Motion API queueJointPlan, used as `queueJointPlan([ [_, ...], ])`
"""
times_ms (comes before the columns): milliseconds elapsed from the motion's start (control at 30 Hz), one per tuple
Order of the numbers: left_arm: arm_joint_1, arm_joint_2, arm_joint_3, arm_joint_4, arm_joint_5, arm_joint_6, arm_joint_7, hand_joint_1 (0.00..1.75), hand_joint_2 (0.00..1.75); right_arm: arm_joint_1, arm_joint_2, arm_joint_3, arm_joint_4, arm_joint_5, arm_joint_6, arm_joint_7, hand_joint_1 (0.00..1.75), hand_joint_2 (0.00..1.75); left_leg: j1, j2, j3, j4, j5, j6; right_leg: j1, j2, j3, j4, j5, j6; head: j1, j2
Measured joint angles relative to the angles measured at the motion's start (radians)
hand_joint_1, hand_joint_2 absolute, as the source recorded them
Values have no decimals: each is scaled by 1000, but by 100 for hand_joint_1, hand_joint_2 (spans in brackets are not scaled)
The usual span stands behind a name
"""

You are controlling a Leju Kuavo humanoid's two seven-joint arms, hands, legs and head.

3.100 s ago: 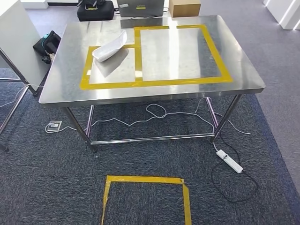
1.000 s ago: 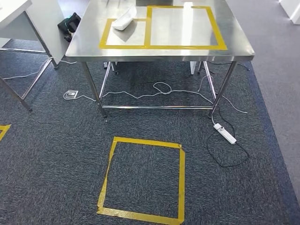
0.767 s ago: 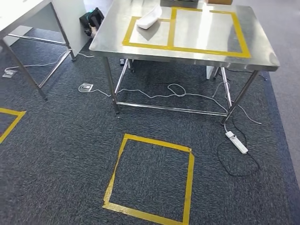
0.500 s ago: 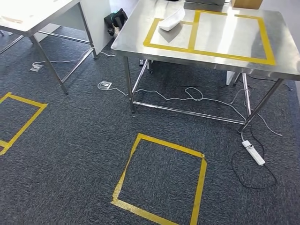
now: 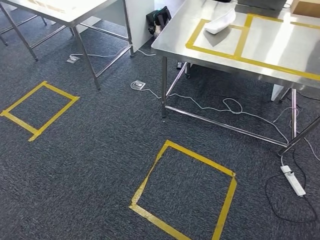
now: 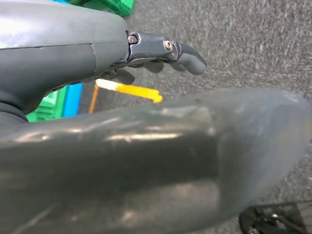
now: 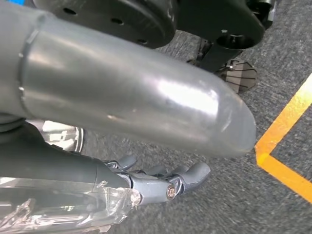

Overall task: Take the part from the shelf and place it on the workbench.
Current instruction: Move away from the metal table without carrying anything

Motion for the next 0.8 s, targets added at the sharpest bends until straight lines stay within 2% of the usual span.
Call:
queueJointPlan([
  [67, 1, 0, 0, 0, 0, -1, 0, 0, 0, -4, 0, 1, 0, 3, 0, 5, 0, 0, -3, -18, -1, -6, -3, 21, 0, -18, 9, -4, -3, 10, 4, 0],
  [100, 2, 0, 0, 0, 0, -1, 0, 0, 0, -6, 0, 1, 0, 4, 0, 7, 0, 0, -3, -28, -1, -7, -2, 29, -2, -12, 12, -2, -9, 16, 5, 0],
  [133, 4, 1, 0, 0, 0, -1, 0, 0, 0, -8, 0, 2, 0, 5, 0, 9, 0, 0, -3, -38, -2, -8, 0, 36, -5, 6, 9, 14, -22, 20, 7, 0],
  [167, 3, 1, 1, 0, -1, -1, 0, 0, 0, -8, 0, 2, 0, 6, 0, 11, 0, 0, -2, -47, -2, -9, 2, 42, -6, 33, -5, 51, -47, 23, 8, 0],
  [200, 2, 0, 1, 0, -1, -1, 0, 0, 0, -7, 0, 2, 0, 7, 0, 12, 0, 0, -2, -57, -3, -9, 4, 47, -6, 63, -34, 113, -81, 25, 11, 0],
  [233, 0, 0, 1, 0, -1, -2, 0, 0, 0, -5, 0, 3, 0, 8, 1, 13, 0, 0, -3, -70, -5, -9, 5, 51, -6, 82, -68, 187, -115, 24, 12, 0],
  [267, -1, -1, 1, 0, -2, -2, -1, 0, 0, -4, 0, 3, 0, 8, 1, 14, 0, 0, -5, -83, -6, -8, 6, 53, -5, 91, -102, 255, -140, 22, 13, 0],
  [300, -1, -2, 1, 1, -2, -3, -1, 0, 0, -2, 0, 3, 0, 9, 2, 15, 0, 0, -7, -98, -7, -8, 6, 55, -4, 95, -125, 296, -147, 20, 14, 0],
  [333, -1, -2, 1, 1, -2, -3, -1, 0, 0, -1, 0, 3, 0, 11, 2, 15, 0, 0, -8, -113, -7, -8, 7, 55, -3, 98, -130, 297, -132, 16, 14, 0],
  [367, 0, -2, 1, 1, -2, -3, -1, 0, 0, -1, 0, 4, 0, 12, 1, 15, 0, 0, -9, -128, -6, -8, 7, 54, -3, 103, -117, 259, -100, 12, 14, 0],
  [400, 0, -3, 1, 1, -3, -4, -1, 0, 0, -1, 0, 4, 0, 14, 1, 15, 0, 0, -9, -143, -4, -8, 7, 54, -3, 117, -88, 191, -59, 7, 14, 0],
  [433, -1, -5, 2, 1, -4, -6, -2, 0, 0, -2, 0, 5, 0, 16, 0, 14, 0, 0, -10, -157, -4, -7, 8, 52, -4, 142, -59, 121, -26, 2, 14, 0],
  [467, -2, -7, 2, 1, -7, -8, -2, 0, 0, -2, 0, 6, 0, 17, -1, 12, 0, 0, -10, -171, -6, -5, 9, 48, -5, 164, -34, 62, -6, 0, 14, 0],
  [500, -3, -9, 2, 1, -9, -10, -2, 0, 0, -3, 0, 8, 0, 19, -2, 11, 0, 0, -10, -183, -10, -5, 11, 43, -6, 181, -19, 27, 1, -1, 13, 0],
  [533, -2, -10, 2, 1, -11, -11, -1, 0, 0, -4, 0, 9, 0, 20, -4, 9, 0, 0, -7, -193, -14, -5, 14, 37, -5, 187, -14, 15, -1, -2, 13, 0],
  [567, -1, -12, 2, 1, -12, -12, 1, 0, 0, -5, 0, 11, 0, 22, -5, 8, 0, 0, -5, -204, -19, -6, 17, 30, -5, 178, -11, 11, 0, -3, 13, 0],
  [600, 2, -14, 2, 2, -13, -14, 3, 0, 0, -7, 0, 13, 0, 24, -7, 7, 0, 0, -3, -203, -23, -5, 18, 24, -4, 167, -8, 9, 4, -8, 13, 0],
  [633, 3, -16, 2, 3, -14, -15, 6, 0, 0, -8, -1, 15, 0, 26, -8, 7, 0, 0, -4, -182, -29, 5, 11, 19, -5, 155, -5, 5, 7, -13, 10, 0],
  [667, 3, -19, 2, 4, -15, -16, 9, 0, 0, -8, -1, 17, 0, 29, -10, 6, 0, 0, -6, -153, -43, 32, -8, 14, -6, 140, -4, 1, 10, -18, 7, 0],
  [733, -1, -23, 2, 4, -18, -18, 12, 0, 0, -6, -1, 19, 0, 31, -12, 7, 0, 0, -8, -89, -97, 144, -73, 7, -5, 109, -3, -2, 11, -24, 0, 0],
  [767, -3, -24, 2, 4, -20, -18, 13, 0, 0, -4, -2, 19, 0, 32, -13, 8, 0, 0, -7, -78, -129, 210, -101, 3, -3, 91, -3, -2, 10, -25, -1, 0],
  [800, -3, -27, 2, 4, -21, -19, 14, 0, 0, -3, -2, 19, 0, 33, -14, 10, 0, 0, -5, -74, -151, 257, -114, 1, -3, 74, -3, -1, 9, -26, -1, 0],
])
